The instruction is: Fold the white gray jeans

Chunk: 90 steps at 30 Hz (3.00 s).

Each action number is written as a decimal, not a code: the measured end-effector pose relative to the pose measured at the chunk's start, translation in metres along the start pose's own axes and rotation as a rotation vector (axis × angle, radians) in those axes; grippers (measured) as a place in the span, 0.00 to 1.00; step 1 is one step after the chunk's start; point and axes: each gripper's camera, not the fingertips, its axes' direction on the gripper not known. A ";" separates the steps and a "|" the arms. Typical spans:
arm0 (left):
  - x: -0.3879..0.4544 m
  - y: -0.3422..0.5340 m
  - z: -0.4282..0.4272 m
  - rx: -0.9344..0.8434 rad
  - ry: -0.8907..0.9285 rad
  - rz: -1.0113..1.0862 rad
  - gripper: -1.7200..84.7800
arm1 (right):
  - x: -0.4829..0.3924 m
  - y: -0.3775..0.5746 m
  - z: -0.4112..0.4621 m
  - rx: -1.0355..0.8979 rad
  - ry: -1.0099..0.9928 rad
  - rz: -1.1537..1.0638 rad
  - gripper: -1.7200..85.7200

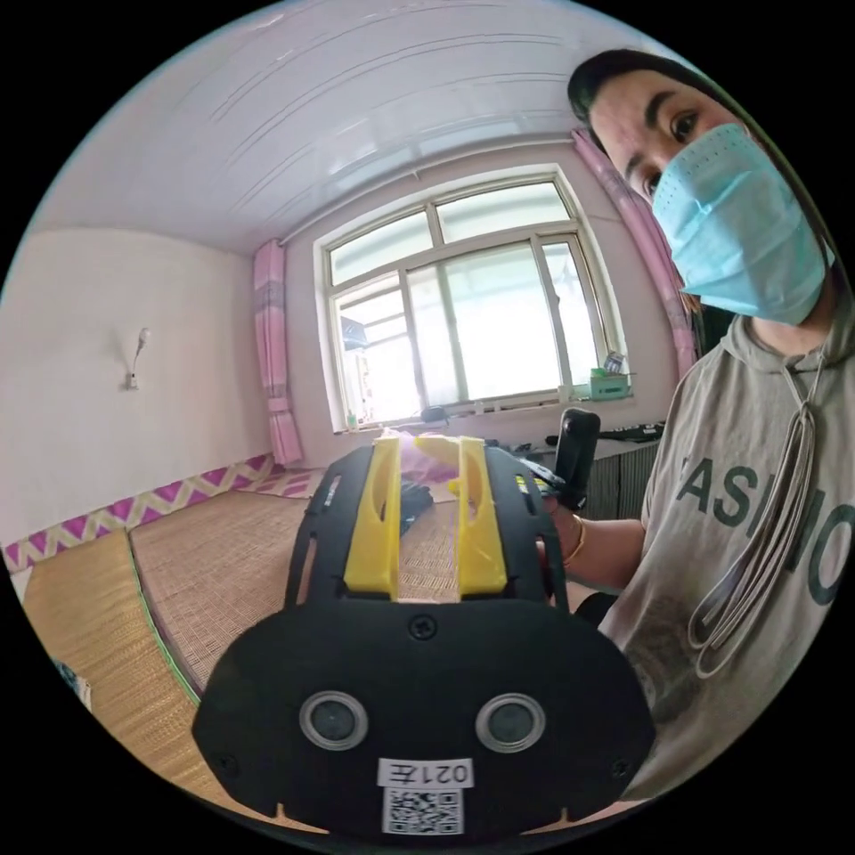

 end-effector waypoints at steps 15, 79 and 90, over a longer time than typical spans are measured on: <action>-0.040 -0.096 -0.023 -0.090 0.041 0.053 0.16 | -0.051 -0.065 -0.007 -0.088 0.134 -0.116 0.03; -0.126 -0.151 -0.066 -0.390 -0.095 0.109 0.01 | -0.289 -0.130 0.105 -0.193 0.834 -0.629 0.01; -0.147 -0.096 -0.064 -0.417 -0.378 -0.035 0.02 | -0.196 -0.039 0.163 -0.535 0.725 -0.451 0.02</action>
